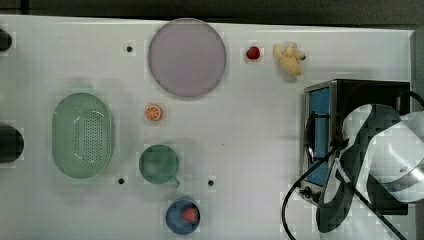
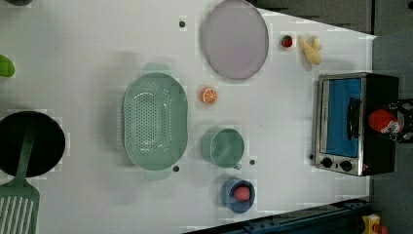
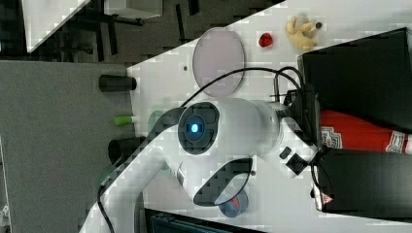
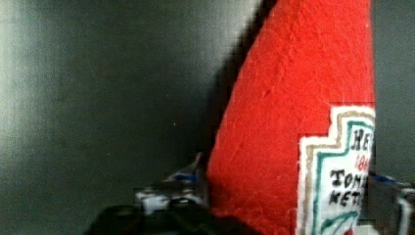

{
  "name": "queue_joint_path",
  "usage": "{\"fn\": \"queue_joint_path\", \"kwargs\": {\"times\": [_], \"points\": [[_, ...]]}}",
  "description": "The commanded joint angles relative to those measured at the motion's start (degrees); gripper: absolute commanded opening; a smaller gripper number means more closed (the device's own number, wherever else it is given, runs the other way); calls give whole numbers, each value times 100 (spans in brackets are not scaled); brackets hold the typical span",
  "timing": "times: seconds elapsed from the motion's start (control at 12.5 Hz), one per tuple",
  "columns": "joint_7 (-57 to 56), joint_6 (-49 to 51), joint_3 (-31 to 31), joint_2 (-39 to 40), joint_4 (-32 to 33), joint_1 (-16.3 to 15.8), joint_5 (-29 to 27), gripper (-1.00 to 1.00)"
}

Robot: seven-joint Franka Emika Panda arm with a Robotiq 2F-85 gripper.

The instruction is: Pick Ketchup from oven and place it on table.

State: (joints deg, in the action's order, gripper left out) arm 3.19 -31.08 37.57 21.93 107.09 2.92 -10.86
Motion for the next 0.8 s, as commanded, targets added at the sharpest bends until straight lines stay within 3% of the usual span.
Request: {"fn": "queue_joint_path", "kwargs": {"times": [0.08,0.4,0.64,0.8], "points": [[-31,-30,133,-279,-25,105,-188,21],[-34,177,123,-552,-524,-16,98,21],[-40,1519,-28,-1107,-1301,-376,449,21],[-40,2471,-596,-1583,-1465,-732,451,21]]}}
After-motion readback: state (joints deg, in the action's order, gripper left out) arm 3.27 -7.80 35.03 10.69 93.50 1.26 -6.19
